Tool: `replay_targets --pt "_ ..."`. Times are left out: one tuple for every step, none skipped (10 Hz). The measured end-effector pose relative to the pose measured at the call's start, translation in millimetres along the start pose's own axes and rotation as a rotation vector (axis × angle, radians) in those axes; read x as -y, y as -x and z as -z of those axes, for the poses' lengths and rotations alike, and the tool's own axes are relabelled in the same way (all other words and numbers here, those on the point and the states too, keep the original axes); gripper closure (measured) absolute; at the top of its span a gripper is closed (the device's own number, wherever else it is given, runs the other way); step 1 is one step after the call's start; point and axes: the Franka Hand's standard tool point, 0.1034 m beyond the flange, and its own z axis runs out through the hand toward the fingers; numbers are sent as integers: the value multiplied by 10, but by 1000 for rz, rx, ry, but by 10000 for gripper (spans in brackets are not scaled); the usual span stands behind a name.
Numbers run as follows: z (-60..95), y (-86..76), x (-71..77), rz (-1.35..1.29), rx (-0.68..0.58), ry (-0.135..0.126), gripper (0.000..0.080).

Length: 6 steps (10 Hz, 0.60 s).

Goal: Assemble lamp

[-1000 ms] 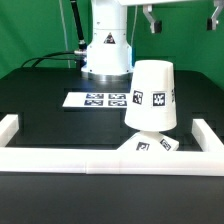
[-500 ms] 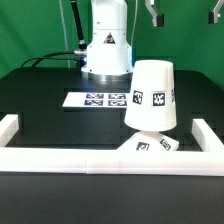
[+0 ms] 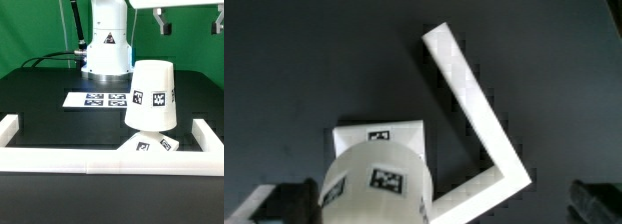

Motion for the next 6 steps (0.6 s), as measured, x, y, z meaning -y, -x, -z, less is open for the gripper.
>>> replay_targets --pt "-28 17 3 -19 -1 2 101" --pt "-26 11 -1 -16 -1 2 101" --pt "-29 10 -1 -16 -1 2 101" --pt "-30 10 -2 -16 -1 2 101" --pt "-32 10 -3 -16 -1 3 101" --pt "-34 11 -3 -17 0 3 101"
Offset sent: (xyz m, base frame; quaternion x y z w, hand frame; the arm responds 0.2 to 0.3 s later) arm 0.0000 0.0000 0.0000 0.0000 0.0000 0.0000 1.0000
